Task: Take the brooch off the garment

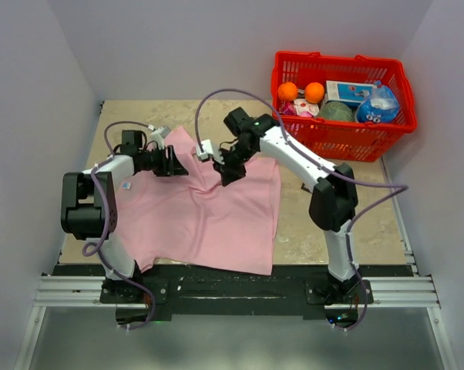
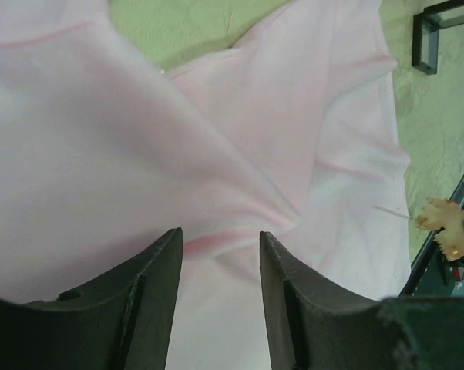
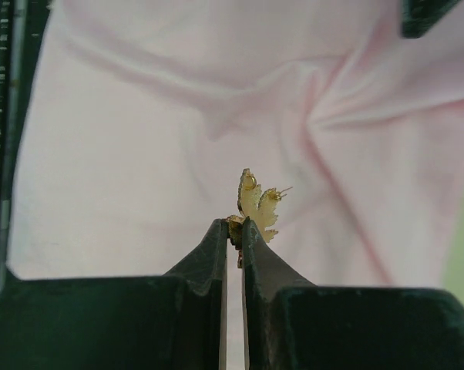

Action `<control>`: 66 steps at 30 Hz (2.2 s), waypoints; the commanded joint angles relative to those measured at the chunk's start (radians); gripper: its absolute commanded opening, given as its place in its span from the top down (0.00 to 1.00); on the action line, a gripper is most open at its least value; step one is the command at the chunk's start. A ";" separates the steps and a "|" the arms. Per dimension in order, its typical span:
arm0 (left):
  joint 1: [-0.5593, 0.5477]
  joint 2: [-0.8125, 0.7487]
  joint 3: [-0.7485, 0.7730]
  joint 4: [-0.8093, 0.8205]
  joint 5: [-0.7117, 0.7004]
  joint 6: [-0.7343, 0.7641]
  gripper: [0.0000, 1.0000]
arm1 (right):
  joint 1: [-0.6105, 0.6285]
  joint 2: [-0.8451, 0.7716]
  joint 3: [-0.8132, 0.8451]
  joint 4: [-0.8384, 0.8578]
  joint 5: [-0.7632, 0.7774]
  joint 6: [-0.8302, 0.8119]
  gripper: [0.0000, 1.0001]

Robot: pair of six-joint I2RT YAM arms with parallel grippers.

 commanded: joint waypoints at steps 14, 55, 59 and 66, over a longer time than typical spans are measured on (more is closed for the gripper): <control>0.002 -0.061 0.072 0.309 0.249 -0.313 0.55 | -0.014 -0.371 -0.495 0.959 0.274 0.132 1.00; -0.077 0.126 -0.079 1.354 0.502 -1.264 0.43 | 0.105 -0.437 -0.703 1.280 0.521 0.064 1.00; -0.078 0.135 -0.068 1.353 0.498 -1.275 0.43 | 0.105 -0.438 -0.703 1.277 0.514 0.066 1.00; -0.081 0.146 -0.062 1.386 0.490 -1.302 0.43 | 0.106 -0.434 -0.693 1.245 0.481 0.064 1.00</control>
